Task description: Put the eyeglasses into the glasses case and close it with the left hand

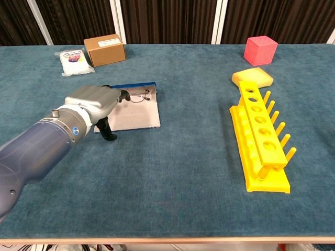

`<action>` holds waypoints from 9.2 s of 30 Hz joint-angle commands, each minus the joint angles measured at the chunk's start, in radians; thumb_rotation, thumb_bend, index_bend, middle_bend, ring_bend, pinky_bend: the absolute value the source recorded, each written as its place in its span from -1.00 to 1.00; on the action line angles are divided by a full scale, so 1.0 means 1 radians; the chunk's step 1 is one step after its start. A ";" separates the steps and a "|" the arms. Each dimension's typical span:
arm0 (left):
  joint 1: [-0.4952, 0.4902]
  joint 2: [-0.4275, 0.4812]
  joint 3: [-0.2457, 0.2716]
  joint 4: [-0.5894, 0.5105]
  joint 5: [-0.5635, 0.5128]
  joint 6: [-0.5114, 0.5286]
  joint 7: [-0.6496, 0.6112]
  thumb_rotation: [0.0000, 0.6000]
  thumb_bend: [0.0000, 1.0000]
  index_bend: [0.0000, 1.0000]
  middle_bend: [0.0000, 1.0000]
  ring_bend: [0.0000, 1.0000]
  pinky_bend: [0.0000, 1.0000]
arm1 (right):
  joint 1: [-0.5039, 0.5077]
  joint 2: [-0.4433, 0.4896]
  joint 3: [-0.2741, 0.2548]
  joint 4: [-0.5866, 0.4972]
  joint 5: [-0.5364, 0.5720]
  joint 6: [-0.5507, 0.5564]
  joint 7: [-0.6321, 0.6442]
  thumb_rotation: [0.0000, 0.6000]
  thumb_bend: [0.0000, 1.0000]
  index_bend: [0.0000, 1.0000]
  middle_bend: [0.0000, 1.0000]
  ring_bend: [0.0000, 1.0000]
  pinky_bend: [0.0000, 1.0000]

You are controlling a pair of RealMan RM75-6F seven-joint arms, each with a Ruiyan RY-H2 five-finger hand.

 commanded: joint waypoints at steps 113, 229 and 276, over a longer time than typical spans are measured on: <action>-0.014 -0.068 -0.126 0.241 0.095 -0.066 -0.063 1.00 0.06 -0.02 -0.64 -0.89 -0.69 | 0.009 0.020 0.002 -0.040 0.059 -0.053 0.009 1.00 -0.63 -1.00 -0.98 -0.82 -0.63; 0.008 -0.057 -0.124 0.284 0.119 -0.084 -0.094 1.00 0.19 0.11 -0.57 -0.85 -0.69 | 0.028 0.025 -0.001 -0.058 0.089 -0.087 -0.023 1.00 -0.63 -1.00 -0.95 -0.82 -0.63; -0.061 0.000 -0.196 0.303 0.049 -0.137 -0.079 1.00 0.19 0.10 -0.57 -0.86 -0.69 | 0.029 0.032 -0.005 -0.072 0.109 -0.101 -0.032 1.00 -0.63 -1.00 -0.95 -0.82 -0.63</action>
